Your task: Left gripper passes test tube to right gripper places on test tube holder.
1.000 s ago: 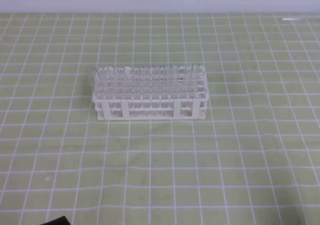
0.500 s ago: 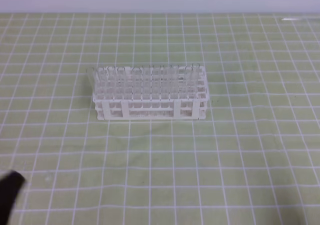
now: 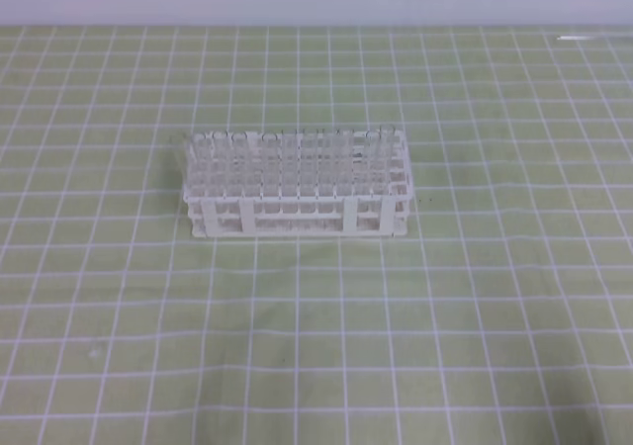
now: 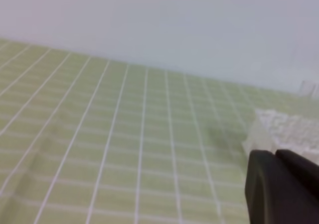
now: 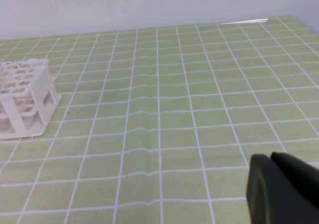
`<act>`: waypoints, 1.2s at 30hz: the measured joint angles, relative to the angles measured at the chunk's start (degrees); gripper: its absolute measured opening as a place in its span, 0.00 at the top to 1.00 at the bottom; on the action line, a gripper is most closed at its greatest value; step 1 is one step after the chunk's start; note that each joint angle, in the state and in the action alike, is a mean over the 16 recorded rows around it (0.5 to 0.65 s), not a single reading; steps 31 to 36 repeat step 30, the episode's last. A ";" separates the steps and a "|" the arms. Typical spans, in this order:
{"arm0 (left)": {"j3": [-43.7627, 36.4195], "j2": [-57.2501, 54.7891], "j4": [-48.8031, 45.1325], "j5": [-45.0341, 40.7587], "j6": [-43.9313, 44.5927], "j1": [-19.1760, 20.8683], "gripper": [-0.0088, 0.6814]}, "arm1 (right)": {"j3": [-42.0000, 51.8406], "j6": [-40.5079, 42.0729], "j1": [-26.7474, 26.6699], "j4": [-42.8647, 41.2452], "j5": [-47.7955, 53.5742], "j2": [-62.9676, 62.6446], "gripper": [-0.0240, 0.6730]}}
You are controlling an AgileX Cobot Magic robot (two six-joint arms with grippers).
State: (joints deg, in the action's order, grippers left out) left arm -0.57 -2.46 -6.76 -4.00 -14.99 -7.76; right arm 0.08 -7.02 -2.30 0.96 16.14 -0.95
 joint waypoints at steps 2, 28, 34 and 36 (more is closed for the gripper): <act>0.05 0.97 -0.08 -2.62 -0.02 1.22 0.99 | 0.00 0.00 0.00 0.00 0.00 0.00 0.99; 0.04 3.98 -1.53 -14.88 0.38 4.65 0.99 | 0.00 0.00 0.00 0.00 -0.03 0.00 0.99; 0.02 4.04 -1.53 -14.85 0.39 4.65 0.99 | 0.00 0.00 0.00 0.00 -0.03 0.00 0.99; 0.02 4.04 -1.53 -14.85 0.39 4.65 0.99 | 0.00 0.00 0.00 0.00 -0.03 0.00 0.99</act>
